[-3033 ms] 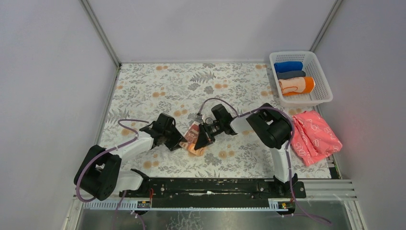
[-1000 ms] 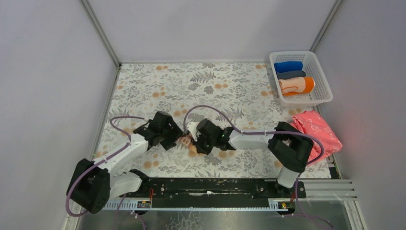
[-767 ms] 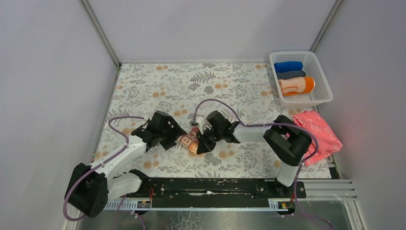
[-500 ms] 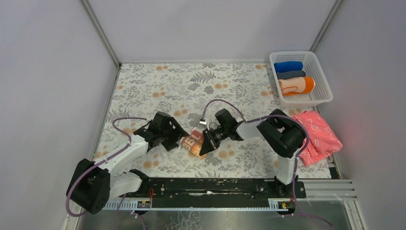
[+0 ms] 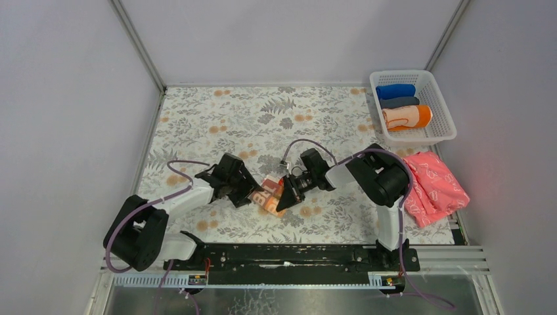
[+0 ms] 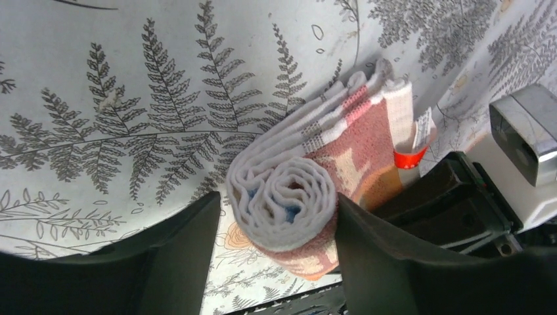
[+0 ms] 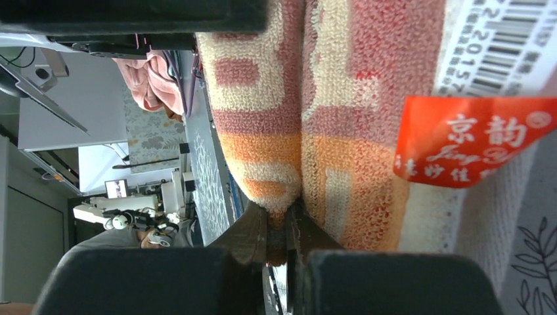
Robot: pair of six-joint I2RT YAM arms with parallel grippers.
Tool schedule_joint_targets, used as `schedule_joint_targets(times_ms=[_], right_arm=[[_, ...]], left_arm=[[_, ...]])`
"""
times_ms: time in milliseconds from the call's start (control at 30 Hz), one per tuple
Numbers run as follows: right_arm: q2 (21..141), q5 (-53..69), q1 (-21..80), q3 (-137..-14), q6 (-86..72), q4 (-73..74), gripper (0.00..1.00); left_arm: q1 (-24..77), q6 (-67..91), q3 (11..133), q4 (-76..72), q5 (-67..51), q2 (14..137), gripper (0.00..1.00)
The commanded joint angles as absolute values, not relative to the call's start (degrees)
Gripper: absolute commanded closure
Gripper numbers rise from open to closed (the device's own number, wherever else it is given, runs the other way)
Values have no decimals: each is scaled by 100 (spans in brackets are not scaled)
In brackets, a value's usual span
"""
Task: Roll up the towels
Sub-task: Roll the towel at the center of the board.
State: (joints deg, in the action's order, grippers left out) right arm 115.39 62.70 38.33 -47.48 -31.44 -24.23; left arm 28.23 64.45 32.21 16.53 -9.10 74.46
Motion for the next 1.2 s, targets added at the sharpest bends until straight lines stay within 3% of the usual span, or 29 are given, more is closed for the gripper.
schedule_joint_targets(times_ms=[0,133,233,400,533,867,1167], right_arm=[[11433,5667,3820,-4867,-2772,-1344,96],[10900,5090,3835,-5019,-2248,-659,81],[10369,4376,3929,-5166,-1750,-43,64],[9342,2621,4634,-5489,-815,808,38],[8820,1223,5357,-5561,-221,948,28],[8949,-936,6792,-5651,812,798,25],[9819,-1705,7313,-5572,1233,514,30]], left_arm=[[2890,6301,3246,1327,-920,7813,43],[2901,6276,3237,1344,-916,8029,58],[2898,6246,3241,1491,-818,8049,64],[2900,6205,3265,1667,-755,8030,68],[2901,6191,3302,1715,-765,8038,69],[2900,6186,3374,1738,-806,8090,69],[2898,6187,3401,1740,-821,8144,69]])
